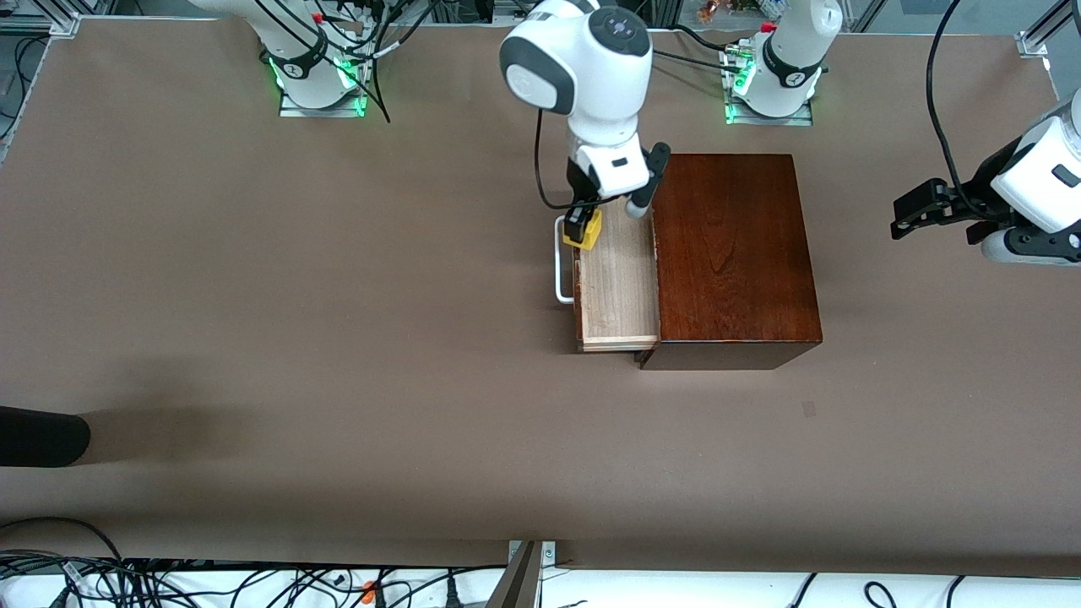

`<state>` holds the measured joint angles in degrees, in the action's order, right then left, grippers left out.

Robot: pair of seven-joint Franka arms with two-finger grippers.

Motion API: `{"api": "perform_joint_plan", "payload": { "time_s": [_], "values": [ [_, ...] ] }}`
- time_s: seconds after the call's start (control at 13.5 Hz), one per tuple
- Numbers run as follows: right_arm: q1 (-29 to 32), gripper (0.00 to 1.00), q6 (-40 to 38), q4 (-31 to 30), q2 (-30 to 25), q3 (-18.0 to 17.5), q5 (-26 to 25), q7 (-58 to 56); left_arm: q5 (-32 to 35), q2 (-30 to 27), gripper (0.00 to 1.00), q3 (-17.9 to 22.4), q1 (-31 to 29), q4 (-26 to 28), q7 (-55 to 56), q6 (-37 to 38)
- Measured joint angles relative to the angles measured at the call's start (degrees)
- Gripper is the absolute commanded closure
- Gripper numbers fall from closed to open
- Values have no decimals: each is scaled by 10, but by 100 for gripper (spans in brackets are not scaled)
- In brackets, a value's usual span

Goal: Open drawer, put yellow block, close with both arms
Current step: 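Lift the yellow cube and carry it over the open drawer, then lower the cube into the drawer and open the right gripper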

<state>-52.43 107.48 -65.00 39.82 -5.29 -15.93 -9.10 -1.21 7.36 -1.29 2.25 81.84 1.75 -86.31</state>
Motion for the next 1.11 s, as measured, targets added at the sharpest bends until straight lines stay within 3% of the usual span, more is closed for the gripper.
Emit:
{"api": "perform_joint_plan", "payload": {
  "time_s": [1.11],
  "values": [
    [-22, 80, 40, 11, 43, 1, -8, -116, 0, 0, 0, 2, 0, 0, 0, 1]
  ]
}}
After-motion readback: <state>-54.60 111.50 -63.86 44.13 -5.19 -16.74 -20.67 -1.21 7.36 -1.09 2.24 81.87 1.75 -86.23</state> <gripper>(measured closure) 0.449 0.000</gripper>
